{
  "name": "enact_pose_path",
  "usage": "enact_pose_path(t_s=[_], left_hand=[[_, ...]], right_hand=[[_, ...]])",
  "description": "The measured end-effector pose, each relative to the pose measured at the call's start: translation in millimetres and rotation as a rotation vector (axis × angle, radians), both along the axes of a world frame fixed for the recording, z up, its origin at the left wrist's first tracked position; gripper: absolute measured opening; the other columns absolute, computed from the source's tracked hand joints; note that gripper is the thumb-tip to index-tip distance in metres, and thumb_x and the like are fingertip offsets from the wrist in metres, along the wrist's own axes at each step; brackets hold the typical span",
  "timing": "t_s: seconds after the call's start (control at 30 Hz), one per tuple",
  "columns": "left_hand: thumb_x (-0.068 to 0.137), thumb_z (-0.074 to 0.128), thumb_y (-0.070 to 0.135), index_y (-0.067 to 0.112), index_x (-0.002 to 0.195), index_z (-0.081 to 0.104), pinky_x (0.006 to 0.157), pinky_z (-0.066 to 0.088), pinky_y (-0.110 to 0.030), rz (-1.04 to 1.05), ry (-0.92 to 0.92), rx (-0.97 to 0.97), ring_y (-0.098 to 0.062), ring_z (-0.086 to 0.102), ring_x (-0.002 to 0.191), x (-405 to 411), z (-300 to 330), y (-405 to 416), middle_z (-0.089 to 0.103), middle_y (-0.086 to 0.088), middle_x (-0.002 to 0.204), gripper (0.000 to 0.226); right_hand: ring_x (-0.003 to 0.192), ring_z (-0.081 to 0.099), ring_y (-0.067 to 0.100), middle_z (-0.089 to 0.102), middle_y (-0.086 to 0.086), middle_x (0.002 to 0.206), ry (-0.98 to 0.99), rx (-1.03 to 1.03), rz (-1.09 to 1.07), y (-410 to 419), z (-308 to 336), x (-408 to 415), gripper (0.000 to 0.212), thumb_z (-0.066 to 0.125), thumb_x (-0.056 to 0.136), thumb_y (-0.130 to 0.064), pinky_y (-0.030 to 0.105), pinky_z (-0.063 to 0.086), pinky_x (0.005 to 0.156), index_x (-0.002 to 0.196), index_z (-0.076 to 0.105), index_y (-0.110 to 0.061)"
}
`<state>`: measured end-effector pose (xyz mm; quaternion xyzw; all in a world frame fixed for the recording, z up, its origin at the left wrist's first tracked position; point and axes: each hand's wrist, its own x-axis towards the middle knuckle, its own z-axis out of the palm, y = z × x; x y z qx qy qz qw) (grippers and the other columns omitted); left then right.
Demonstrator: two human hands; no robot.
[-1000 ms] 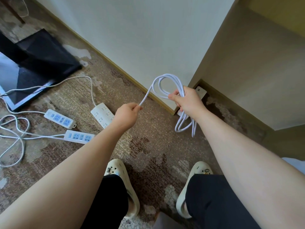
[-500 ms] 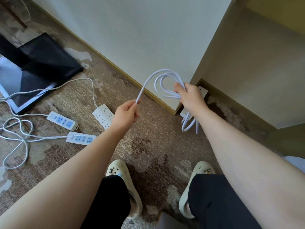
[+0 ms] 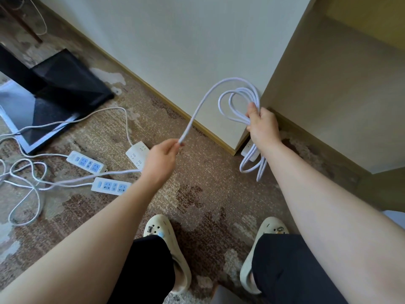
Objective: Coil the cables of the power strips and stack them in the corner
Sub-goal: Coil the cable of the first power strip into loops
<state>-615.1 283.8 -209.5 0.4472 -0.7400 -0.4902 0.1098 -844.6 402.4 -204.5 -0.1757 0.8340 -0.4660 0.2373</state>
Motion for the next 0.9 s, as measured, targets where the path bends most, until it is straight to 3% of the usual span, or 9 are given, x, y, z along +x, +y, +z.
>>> enact_pose_path(t_s=[0.1, 0.2, 0.33, 0.43, 0.53, 0.63, 0.8, 0.9], left_hand=[[0.098, 0.048, 0.03, 0.029, 0.109, 0.066, 0.038, 0.034, -0.015, -0.27, -0.014, 0.058, 0.001, 0.039, 0.038, -25.3, -3.1, 49.7, 0.066, 0.007, 0.068, 0.021], [0.101, 0.045, 0.029, 0.019, 0.105, 0.068, 0.041, 0.034, -0.021, -0.264, -0.166, 0.059, -0.006, 0.04, 0.042, -36.8, -17.3, 65.8, 0.063, 0.002, 0.067, 0.025], [0.101, 0.043, 0.029, 0.025, 0.102, 0.068, 0.042, 0.036, -0.022, -0.216, -0.145, 0.009, -0.005, 0.043, 0.041, -41.6, -19.5, 52.1, 0.061, 0.005, 0.062, 0.025], [0.1, 0.044, 0.028, 0.027, 0.1, 0.067, 0.038, 0.031, -0.017, -0.263, -0.149, 0.011, -0.002, 0.04, 0.036, -41.8, -17.1, 55.9, 0.052, 0.009, 0.054, 0.023], [0.1, 0.044, 0.03, 0.023, 0.091, 0.065, 0.046, 0.033, -0.025, -0.313, -0.17, -0.045, -0.005, 0.043, 0.043, -45.3, -13.0, 59.7, 0.054, 0.007, 0.055, 0.024], [0.1, 0.044, 0.03, 0.015, 0.089, 0.064, 0.05, 0.039, -0.031, -0.358, -0.168, -0.071, -0.012, 0.045, 0.047, -49.0, -10.5, 66.1, 0.055, 0.003, 0.058, 0.027], [0.101, 0.043, 0.032, 0.014, 0.095, 0.064, 0.056, 0.048, -0.039, -0.4, -0.166, -0.109, -0.023, 0.054, 0.056, -50.6, -8.5, 72.5, 0.063, -0.005, 0.068, 0.029], [0.101, 0.041, 0.032, 0.014, 0.094, 0.063, 0.061, 0.05, -0.043, -0.414, -0.146, -0.132, -0.025, 0.059, 0.064, -52.6, -8.8, 77.5, 0.063, -0.005, 0.069, 0.029]], right_hand=[[0.074, 0.061, 0.018, 0.061, 0.004, 0.08, -0.08, -0.039, 0.064, -6.1, -2.4, 5.9, 0.041, 0.046, 0.1, -0.054, 0.038, 0.05, 0.069, 0.101, 0.061, -0.016], [0.059, 0.049, 0.005, 0.051, -0.007, 0.071, -0.162, -0.079, 0.081, -6.4, -6.7, 10.4, 0.032, 0.051, 0.097, -0.056, 0.027, 0.039, 0.06, 0.096, 0.057, -0.024], [0.066, 0.051, 0.009, 0.055, -0.005, 0.075, -0.161, -0.055, 0.069, -1.7, -8.1, 5.0, 0.036, 0.056, 0.093, -0.06, 0.033, 0.044, 0.066, 0.102, 0.056, -0.025], [0.083, 0.06, 0.013, 0.063, -0.002, 0.09, -0.11, -0.021, 0.126, -2.9, -6.2, 6.6, 0.045, 0.069, 0.082, -0.062, 0.033, 0.048, 0.072, 0.102, 0.055, -0.024], [0.091, 0.061, 0.013, 0.064, -0.001, 0.101, -0.156, -0.004, 0.184, -8.1, -7.5, 15.6, 0.047, 0.082, 0.072, -0.05, 0.03, 0.045, 0.071, 0.101, 0.053, -0.027], [0.087, 0.062, 0.009, 0.064, -0.003, 0.1, -0.172, 0.013, 0.232, -10.3, -7.3, 21.1, 0.048, 0.086, 0.072, -0.037, 0.026, 0.043, 0.068, 0.106, 0.053, -0.025], [0.072, 0.059, 0.011, 0.059, -0.002, 0.085, -0.138, 0.064, 0.279, -7.7, -2.9, 22.8, 0.031, 0.076, 0.079, -0.021, 0.027, 0.047, 0.065, 0.101, 0.054, -0.023], [0.07, 0.057, 0.013, 0.058, 0.0, 0.082, -0.163, 0.094, 0.314, -6.6, -0.2, 24.6, 0.032, 0.074, 0.079, -0.015, 0.028, 0.046, 0.065, 0.106, 0.057, -0.017]])
